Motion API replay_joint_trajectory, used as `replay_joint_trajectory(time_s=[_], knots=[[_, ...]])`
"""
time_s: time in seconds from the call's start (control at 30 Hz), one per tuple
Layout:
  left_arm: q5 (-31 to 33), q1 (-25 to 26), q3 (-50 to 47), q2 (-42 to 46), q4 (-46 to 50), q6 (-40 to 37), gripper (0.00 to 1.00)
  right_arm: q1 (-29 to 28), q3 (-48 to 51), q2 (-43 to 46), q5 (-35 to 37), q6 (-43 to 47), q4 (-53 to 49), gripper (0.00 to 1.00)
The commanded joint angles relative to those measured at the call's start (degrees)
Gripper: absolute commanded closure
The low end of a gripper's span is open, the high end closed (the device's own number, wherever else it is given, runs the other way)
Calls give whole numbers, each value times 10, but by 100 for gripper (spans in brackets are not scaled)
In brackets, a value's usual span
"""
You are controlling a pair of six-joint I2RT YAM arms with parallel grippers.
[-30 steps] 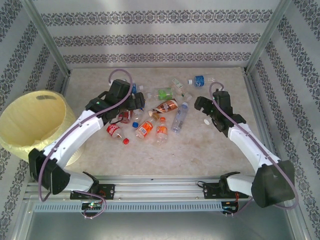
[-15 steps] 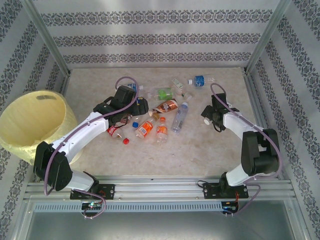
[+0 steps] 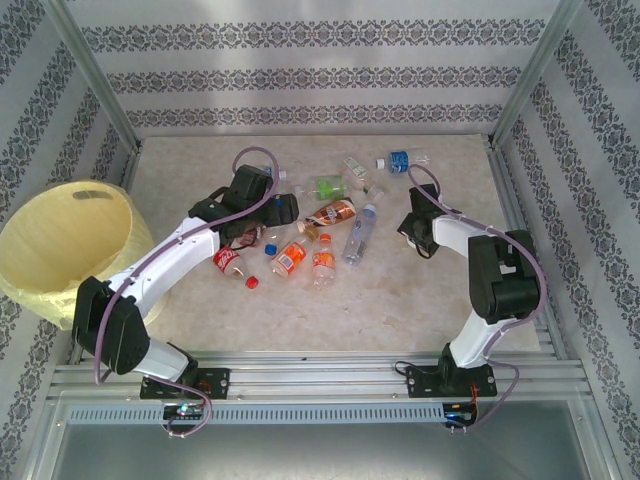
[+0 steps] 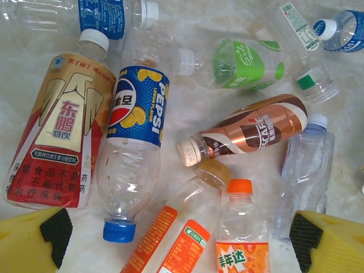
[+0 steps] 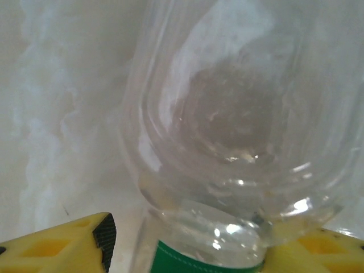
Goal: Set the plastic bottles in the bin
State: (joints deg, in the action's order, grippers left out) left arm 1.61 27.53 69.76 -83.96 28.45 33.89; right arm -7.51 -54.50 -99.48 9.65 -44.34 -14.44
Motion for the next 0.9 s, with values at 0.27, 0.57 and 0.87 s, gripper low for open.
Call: replay_joint_trajectory(time_s=[0.27, 0.57, 0.87], knots=[[-49, -29, 94, -55, 71, -35, 0, -5, 29, 16, 18, 0, 60, 59], [-72, -47, 135, -71, 77, -44, 0, -13, 75, 71, 26, 19, 119, 73], [-159, -52, 75, -49, -27, -42, 0, -36, 132, 182, 36, 83, 166, 83]])
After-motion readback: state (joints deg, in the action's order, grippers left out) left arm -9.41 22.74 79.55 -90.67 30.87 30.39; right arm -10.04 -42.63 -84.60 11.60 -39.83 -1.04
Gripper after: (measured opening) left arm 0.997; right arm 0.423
